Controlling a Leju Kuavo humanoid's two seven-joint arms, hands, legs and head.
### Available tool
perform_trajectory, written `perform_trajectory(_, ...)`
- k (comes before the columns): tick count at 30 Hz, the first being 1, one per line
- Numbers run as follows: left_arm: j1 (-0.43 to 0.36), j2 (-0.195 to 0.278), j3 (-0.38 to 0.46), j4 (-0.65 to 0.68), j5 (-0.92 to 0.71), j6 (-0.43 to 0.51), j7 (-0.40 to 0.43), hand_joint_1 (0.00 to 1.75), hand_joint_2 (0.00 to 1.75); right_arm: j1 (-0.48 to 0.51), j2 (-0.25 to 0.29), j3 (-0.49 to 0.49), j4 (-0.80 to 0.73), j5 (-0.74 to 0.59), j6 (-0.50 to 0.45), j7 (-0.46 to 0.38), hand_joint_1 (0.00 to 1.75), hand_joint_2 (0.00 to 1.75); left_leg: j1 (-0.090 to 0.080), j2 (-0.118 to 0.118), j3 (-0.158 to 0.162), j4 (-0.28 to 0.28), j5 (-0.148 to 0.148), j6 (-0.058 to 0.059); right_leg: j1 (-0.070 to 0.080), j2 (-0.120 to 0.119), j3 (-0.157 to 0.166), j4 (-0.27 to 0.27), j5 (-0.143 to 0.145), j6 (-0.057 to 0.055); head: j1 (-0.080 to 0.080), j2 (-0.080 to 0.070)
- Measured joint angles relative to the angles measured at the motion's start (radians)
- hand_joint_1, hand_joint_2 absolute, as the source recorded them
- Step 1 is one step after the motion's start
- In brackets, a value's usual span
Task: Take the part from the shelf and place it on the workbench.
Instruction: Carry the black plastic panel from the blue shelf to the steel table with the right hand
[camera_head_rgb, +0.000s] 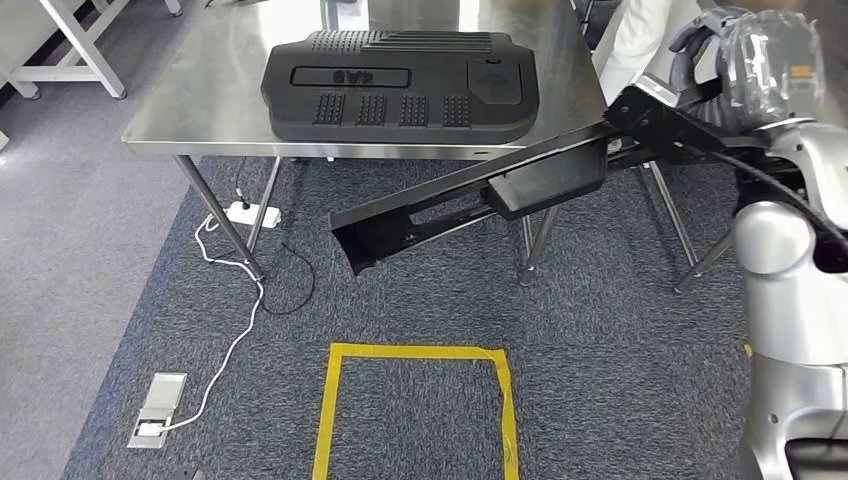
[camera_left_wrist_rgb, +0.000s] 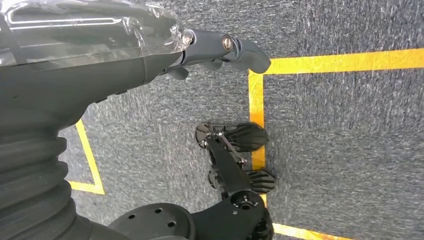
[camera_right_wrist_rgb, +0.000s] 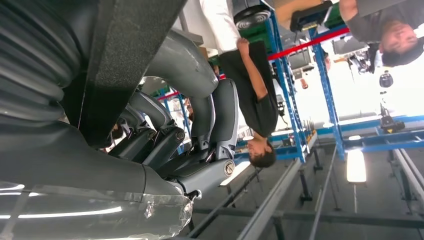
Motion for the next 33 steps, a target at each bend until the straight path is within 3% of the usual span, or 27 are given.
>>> perform_trajectory(4,-0.001,0.000,0.000,0.000,-0.002,0.000,-0.001,0.00,1.75,-0.002,0.001,0.001,0.000,0.002,0.000,0.000,1.75,1.75,-0.002,0.002,-0.007,0.033,-0.020,-0.019,-0.005,0.005,0.008,-0.012,0.001,-0.023,-0.007,0.000)
perform_trajectory(6,-0.002,0.000,0.000,0.000,-0.002,0.000,-0.001,0.00,1.75,-0.004,0.002,0.001,0.000,0.004,0.000,0.000,1.75,1.75,0.002,0.000,-0.047,0.126,-0.066,-0.032,-0.009,0.004,0.016,-0.017,0.000,-0.029,-0.019,0.000)
perform_trajectory(8,-0.002,0.000,0.000,0.000,-0.004,0.000,-0.001,0.00,1.75,-0.006,0.003,0.001,0.000,0.005,0.000,0.000,1.75,1.75,0.011,0.000,-0.110,0.242,-0.116,-0.042,-0.010,0.004,0.019,-0.017,-0.002,-0.032,-0.030,0.000)
perform_trajectory(9,-0.002,0.000,0.000,0.000,-0.005,0.000,-0.001,0.00,1.75,-0.006,0.003,0.002,0.000,0.005,0.001,0.000,1.75,1.75,0.015,0.000,-0.132,0.276,-0.122,-0.044,-0.011,0.006,0.019,-0.017,-0.004,-0.032,-0.033,0.000)
perform_trajectory(10,-0.002,0.000,0.000,0.000,-0.007,-0.001,-0.001,0.00,1.75,-0.005,0.003,0.002,0.000,0.005,0.001,-0.001,1.75,1.75,0.019,0.000,-0.140,0.278,-0.109,-0.047,-0.013,0.007,0.021,-0.017,-0.005,-0.030,-0.036,0.000)
perform_trajectory(11,-0.003,0.000,0.000,0.000,-0.007,-0.001,-0.001,0.00,1.75,-0.006,0.004,0.002,0.000,0.005,0.001,-0.001,1.75,1.75,0.023,0.000,-0.128,0.240,-0.077,-0.048,-0.015,0.009,0.023,-0.016,-0.007,-0.027,-0.039,0.000)
perform_trajectory(13,-0.003,0.000,0.000,0.000,-0.008,-0.001,-0.001,0.00,1.75,-0.006,0.004,0.003,0.000,0.005,0.001,-0.001,1.75,1.75,0.029,-0.003,-0.073,0.108,-0.001,-0.052,-0.019,0.011,0.030,-0.016,-0.013,-0.018,-0.046,0.000)
perform_trajectory(14,-0.003,0.000,0.000,0.000,-0.008,-0.001,-0.001,0.00,1.75,-0.007,0.004,0.003,0.000,0.005,0.002,-0.001,1.75,1.75,0.029,-0.005,-0.050,0.052,0.021,-0.052,-0.019,0.013,0.031,-0.015,-0.015,-0.012,-0.051,0.000)
perform_trajectory(16,-0.003,-0.001,0.000,0.000,-0.008,-0.001,-0.001,0.00,1.75,-0.009,0.005,0.004,0.000,0.005,0.002,-0.001,1.75,1.75,0.024,-0.010,-0.035,0.007,0.026,-0.046,-0.018,0.015,0.031,-0.018,-0.015,0.001,-0.053,0.000)
perform_trajectory(19,-0.004,-0.001,0.000,0.000,-0.008,-0.002,-0.001,0.00,1.75,-0.010,0.005,0.005,0.000,0.005,0.002,-0.002,1.75,1.75,0.023,-0.008,-0.031,-0.002,0.029,-0.023,-0.021,0.014,0.033,-0.015,-0.025,0.017,-0.045,0.000)
perform_trajectory(21,-0.007,0.000,0.000,0.000,-0.008,-0.002,-0.001,0.00,1.75,-0.012,0.005,0.006,0.000,0.005,0.001,-0.002,1.75,1.75,0.024,-0.006,-0.026,-0.009,0.031,-0.008,-0.021,0.011,0.003,0.055,-0.066,0.021,-0.031,0.000)
perform_trajectory(23,-0.007,-0.001,0.000,0.000,-0.009,-0.002,-0.001,0.00,1.75,-0.013,0.005,0.006,0.000,0.005,0.002,-0.002,1.75,1.75,0.019,-0.006,-0.026,-0.009,0.029,0.001,-0.018,0.010,-0.063,0.187,-0.122,0.019,-0.015,0.000)
perform_trajectory(24,-0.007,-0.001,0.000,0.000,-0.009,-0.002,-0.001,0.00,1.75,-0.012,0.005,0.007,0.000,0.005,0.002,-0.002,1.75,1.75,0.015,-0.006,-0.025,-0.009,0.027,0.003,-0.016,0.010,-0.091,0.237,-0.135,0.017,-0.008,0.000)
perform_trajectory(25,-0.007,-0.001,0.000,0.000,-0.009,-0.002,-0.001,0.00,1.75,-0.012,0.006,0.007,0.000,0.005,0.002,-0.002,1.75,1.75,0.012,-0.006,-0.023,-0.008,0.026,0.005,-0.013,0.010,-0.104,0.256,-0.129,0.014,-0.003,0.000)
perform_trajectory(26,-0.007,-0.001,0.000,0.000,-0.009,-0.002,-0.001,0.00,1.75,-0.011,0.006,0.007,0.000,0.005,0.002,-0.002,1.75,1.75,0.009,-0.006,-0.020,-0.007,0.023,0.007,-0.010,0.010,-0.098,0.236,-0.104,0.009,0.002,0.000)
perform_trajectory(28,-0.007,-0.002,0.000,0.000,-0.009,-0.002,-0.001,0.00,1.75,-0.012,0.006,0.008,0.000,0.005,0.001,-0.002,1.75,1.75,0.005,-0.007,-0.011,-0.007,0.017,0.008,-0.003,0.008,-0.041,0.109,-0.031,-0.007,0.010,0.000)
perform_trajectory(29,-0.007,-0.002,0.000,0.000,-0.009,-0.002,-0.001,0.00,1.75,-0.013,0.006,0.008,0.000,0.005,0.001,-0.002,1.75,1.75,0.002,-0.007,-0.009,-0.006,0.014,0.007,0.002,0.006,-0.013,0.046,-0.008,-0.013,0.012,0.000)
perform_trajectory(31,-0.007,-0.003,0.000,0.000,-0.009,-0.002,-0.001,0.00,1.75,-0.014,0.007,0.009,0.000,0.005,0.001,-0.002,1.75,1.75,0.001,-0.007,-0.009,-0.006,0.010,0.000,0.008,0.004,0.014,-0.015,0.001,-0.022,0.013,0.000)
perform_trajectory(33,-0.007,-0.003,0.000,0.000,-0.010,-0.002,-0.001,0.00,1.75,-0.013,0.008,0.010,0.000,0.005,0.001,-0.002,1.75,1.75,0.000,-0.006,-0.007,-0.009,0.008,-0.009,0.007,0.006,0.018,-0.026,0.000,-0.026,0.012,0.000)
